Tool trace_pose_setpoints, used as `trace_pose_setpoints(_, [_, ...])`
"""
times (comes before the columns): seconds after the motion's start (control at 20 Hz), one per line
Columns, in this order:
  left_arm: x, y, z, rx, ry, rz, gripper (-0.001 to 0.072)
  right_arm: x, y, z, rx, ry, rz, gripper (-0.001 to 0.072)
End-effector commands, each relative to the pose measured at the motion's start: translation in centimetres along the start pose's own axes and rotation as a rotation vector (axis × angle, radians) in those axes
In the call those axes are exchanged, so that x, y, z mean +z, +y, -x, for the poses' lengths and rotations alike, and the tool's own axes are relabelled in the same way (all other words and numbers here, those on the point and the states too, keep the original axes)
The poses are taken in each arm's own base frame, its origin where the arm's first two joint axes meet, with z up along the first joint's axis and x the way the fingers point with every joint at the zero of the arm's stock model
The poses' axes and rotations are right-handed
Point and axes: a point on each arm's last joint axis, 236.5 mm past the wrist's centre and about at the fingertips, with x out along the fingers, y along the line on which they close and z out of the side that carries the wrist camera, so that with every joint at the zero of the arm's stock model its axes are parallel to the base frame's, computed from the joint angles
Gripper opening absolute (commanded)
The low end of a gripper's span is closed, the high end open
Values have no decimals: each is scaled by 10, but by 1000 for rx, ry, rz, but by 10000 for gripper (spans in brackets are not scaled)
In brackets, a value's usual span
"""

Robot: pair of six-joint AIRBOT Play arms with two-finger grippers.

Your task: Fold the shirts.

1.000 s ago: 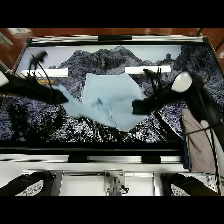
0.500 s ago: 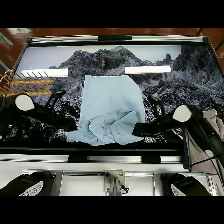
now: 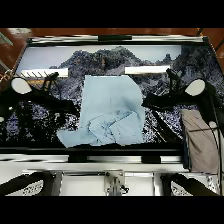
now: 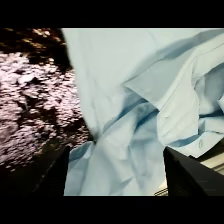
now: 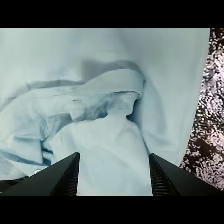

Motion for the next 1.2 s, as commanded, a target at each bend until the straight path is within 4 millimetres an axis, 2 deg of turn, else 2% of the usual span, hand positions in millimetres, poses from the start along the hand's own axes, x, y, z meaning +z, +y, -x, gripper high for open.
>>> trace_pose_setpoints(0.0, [-13,-8,-55,-37,145,-12,669,-14,-18,-47,-5,162,-37,544])
trace_pose_setpoints(0.15, [-34,-21,-94,-45,263,-44,669,-27,-17,-61,-3,230,-19,544])
trace_pose_setpoints(0.3, [-45,-26,-114,-43,317,-59,668,-37,-17,-58,-4,273,-16,543])
trace_pose_setpoints(0.4, [-41,-29,-124,-49,300,-54,659,-46,-17,-55,-5,315,-14,544])
trace_pose_setpoints(0.45, [-36,-34,-127,-68,278,-41,598,-49,-17,-54,-7,326,-14,543])
trace_pose_setpoints(0.5, [-30,-43,-128,-103,251,-20,450,-49,-17,-54,-5,329,-18,544])
trace_pose_setpoints(0.55, [-26,-53,-128,-147,236,-24,345,-49,-16,-54,-5,326,-24,543])
trace_pose_setpoints(0.6, [-25,-60,-126,-183,230,-55,176,-47,-16,-55,-4,320,-32,543])
trace_pose_setpoints(0.65, [-27,-62,-125,-193,232,-76,51,-47,-13,-55,6,320,-43,543])
trace_pose_setpoints(0.8, [-30,-66,-114,-208,238,-135,46,-34,-4,-48,17,286,-68,543])
trace_pose_setpoints(1.0, [-21,-76,-81,-220,168,-202,46,12,11,-32,11,140,-55,543])
trace_pose_setpoints(1.05, [-18,-79,-71,-220,140,-213,46,15,13,-34,-7,132,-41,543])
trace_pose_setpoints(1.15, [-13,-83,-55,-220,96,-231,46,5,13,-51,-43,180,-7,544])
